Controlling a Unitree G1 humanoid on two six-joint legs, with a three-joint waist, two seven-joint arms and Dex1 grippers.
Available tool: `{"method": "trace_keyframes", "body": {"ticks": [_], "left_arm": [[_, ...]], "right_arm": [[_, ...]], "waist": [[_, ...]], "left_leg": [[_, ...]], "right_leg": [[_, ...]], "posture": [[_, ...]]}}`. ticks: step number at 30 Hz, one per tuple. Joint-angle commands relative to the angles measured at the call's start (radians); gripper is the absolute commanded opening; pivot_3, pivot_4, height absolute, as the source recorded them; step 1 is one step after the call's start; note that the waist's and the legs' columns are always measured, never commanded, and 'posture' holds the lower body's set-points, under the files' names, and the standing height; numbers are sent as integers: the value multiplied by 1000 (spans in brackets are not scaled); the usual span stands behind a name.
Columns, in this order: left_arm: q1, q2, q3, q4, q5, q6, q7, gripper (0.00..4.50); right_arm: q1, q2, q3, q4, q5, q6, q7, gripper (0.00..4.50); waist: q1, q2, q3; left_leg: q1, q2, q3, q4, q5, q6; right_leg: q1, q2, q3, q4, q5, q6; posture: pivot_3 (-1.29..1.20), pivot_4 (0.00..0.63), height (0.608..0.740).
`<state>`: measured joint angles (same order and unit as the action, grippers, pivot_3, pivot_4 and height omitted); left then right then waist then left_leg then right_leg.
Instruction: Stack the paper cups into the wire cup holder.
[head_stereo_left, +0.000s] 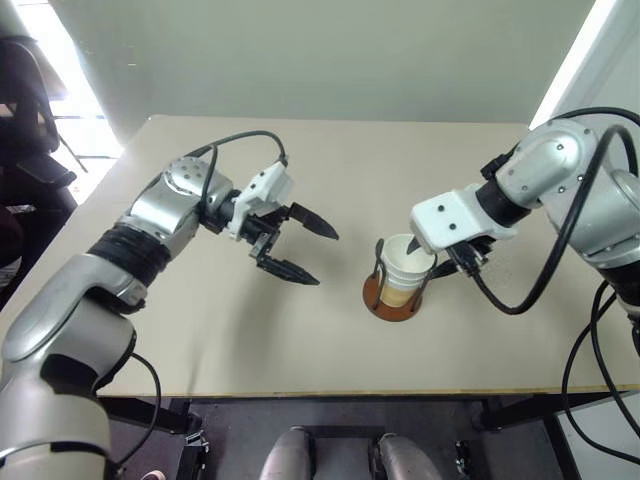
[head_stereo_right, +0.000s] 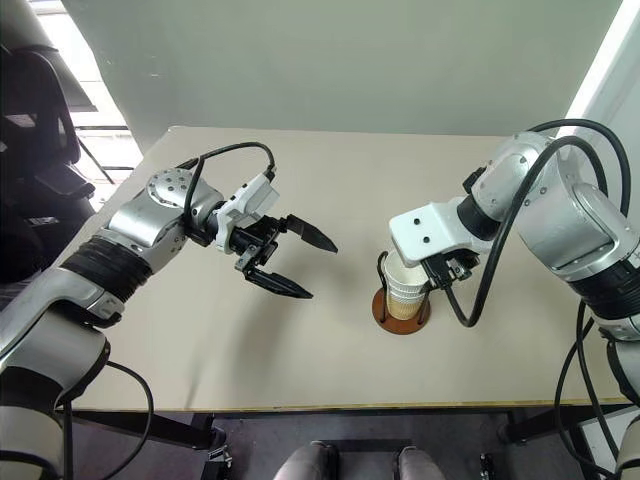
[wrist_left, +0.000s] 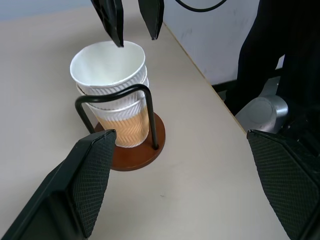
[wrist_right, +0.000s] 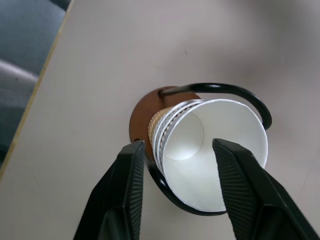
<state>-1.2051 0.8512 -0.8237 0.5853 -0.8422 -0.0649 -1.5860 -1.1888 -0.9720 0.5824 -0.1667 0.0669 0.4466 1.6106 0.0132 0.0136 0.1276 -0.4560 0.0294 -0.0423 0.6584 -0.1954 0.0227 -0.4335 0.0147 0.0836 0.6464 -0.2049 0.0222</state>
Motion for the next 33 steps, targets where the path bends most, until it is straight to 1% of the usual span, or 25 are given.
{"method": "trace_keyframes", "body": {"ticks": [1,5,9,11,14,16,18,19,23,29,33], "left_arm": [[4,16,51,-23,-24,0,-28,4500],[27,21,100,-32,-24,12,-28,4500],[46,10,222,-23,-13,72,-28,4500],[54,-22,334,3,12,114,2,4500],[92,-35,464,-20,41,201,94,4500],[137,-39,546,-41,63,259,204,4500],[180,-50,614,-60,84,298,273,4500],[203,-56,643,-70,97,321,316,4500],[309,-82,740,-146,164,345,487,4500],[434,-82,828,-236,234,416,613,4500],[453,-112,914,-274,210,445,666,4500]], "right_arm": [[-34,-9,-129,-8,38,80,-7,2180],[-20,-49,-227,-6,60,163,-34,2180],[73,-132,-333,-10,89,208,-59,2180],[153,-158,-389,-3,93,213,-103,2180],[284,-170,-471,21,86,201,-194,2180],[352,-129,-534,65,88,206,-296,2180],[392,-78,-577,106,81,185,-402,2180],[401,-51,-588,128,77,177,-447,2180],[427,25,-603,201,62,138,-568,2180],[424,72,-572,268,44,66,-617,2180],[394,105,-557,315,34,29,-629,2180]], "waist": [[0,0,0],[0,0,0],[3,-1,0],[3,-1,0],[0,0,0],[-2,0,0],[-7,0,0],[-9,0,0],[-12,0,0],[-11,0,0],[-10,0,0]], "left_leg": [[0,0,0,0,0,0],[0,0,0,0,0,0],[0,0,0,-1,0,-1],[0,0,0,-1,0,-1],[3,0,0,0,1,-1],[4,0,1,-1,1,-1],[6,0,1,-1,2,-2],[8,0,1,-2,2,-2],[12,0,0,-4,6,-2],[12,0,1,-5,7,-2],[12,0,1,-6,7,-2]], "right_leg": [[0,0,0,0,0,0],[0,0,0,0,0,-1],[0,0,0,0,-1,-2],[1,0,0,0,-1,-2],[3,0,0,0,-1,-1],[3,0,1,1,0,0],[5,0,1,1,2,4],[5,1,1,1,4,6],[8,1,2,1,4,6],[8,1,2,0,4,5],[8,1,2,0,3,4]], "posture": [[0,150,740],[0,150,740],[0,150,740],[0,150,740],[0,150,740],[0,150,740],[0,150,740],[0,150,740],[0,150,740],[0,150,740],[0,150,740]]}}
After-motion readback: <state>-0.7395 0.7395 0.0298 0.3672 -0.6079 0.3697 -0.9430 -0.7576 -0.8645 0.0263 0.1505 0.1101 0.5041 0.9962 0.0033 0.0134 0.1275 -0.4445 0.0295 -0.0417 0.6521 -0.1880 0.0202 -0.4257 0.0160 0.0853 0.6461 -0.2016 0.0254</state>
